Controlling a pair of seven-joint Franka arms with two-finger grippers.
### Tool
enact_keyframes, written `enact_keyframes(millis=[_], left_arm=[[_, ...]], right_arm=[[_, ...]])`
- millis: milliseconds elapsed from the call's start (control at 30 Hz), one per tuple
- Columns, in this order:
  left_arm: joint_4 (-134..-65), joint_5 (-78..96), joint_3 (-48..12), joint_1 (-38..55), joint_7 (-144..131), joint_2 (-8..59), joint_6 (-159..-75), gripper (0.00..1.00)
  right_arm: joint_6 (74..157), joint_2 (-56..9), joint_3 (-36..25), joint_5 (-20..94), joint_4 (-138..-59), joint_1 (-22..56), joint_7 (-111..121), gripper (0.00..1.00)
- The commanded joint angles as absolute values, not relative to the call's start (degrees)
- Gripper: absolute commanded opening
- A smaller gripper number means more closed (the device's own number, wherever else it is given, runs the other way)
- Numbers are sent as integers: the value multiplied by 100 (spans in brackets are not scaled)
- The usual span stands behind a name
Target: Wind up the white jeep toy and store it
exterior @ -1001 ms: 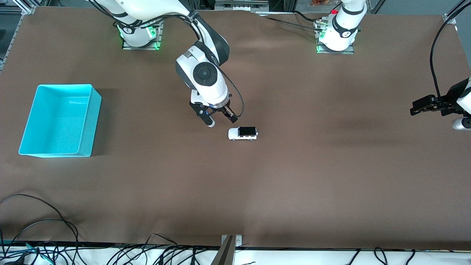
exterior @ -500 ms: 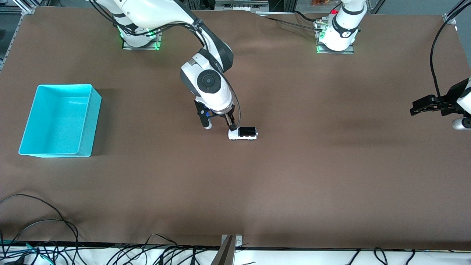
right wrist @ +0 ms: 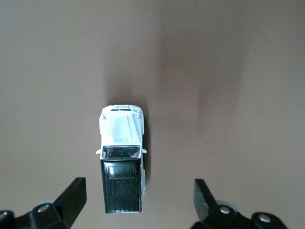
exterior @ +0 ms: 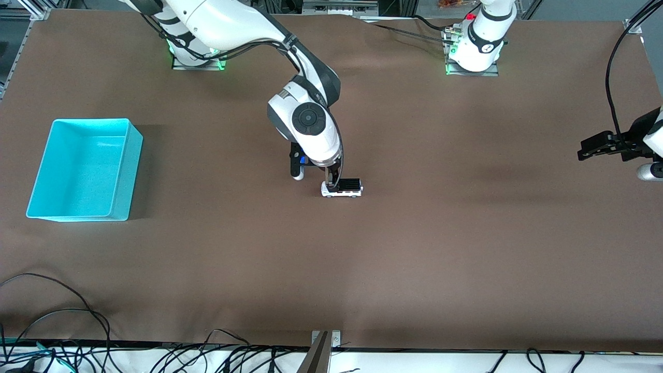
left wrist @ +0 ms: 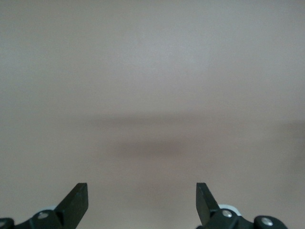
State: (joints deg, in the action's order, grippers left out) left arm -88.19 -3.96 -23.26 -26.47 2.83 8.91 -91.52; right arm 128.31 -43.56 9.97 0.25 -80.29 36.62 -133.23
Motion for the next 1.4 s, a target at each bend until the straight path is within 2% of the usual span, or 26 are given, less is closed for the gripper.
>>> enact_keyframes(millis=[0, 500, 1368], left_arm=[[-8930, -272, -2320, -2654, 457, 738, -9114, 100], [-8938, -272, -2320, -2654, 457, 747, -9105, 100], [-8974, -272, -2320, -2654, 457, 756, -9105, 100]], right_arm=[[12762, -4588, 861, -219, -7717, 3876, -13851, 100], [12805, -4799, 809, -360, -7497, 3946, -13904, 100], [13509, -5458, 589, -492, -7321, 4236, -13913, 100]])
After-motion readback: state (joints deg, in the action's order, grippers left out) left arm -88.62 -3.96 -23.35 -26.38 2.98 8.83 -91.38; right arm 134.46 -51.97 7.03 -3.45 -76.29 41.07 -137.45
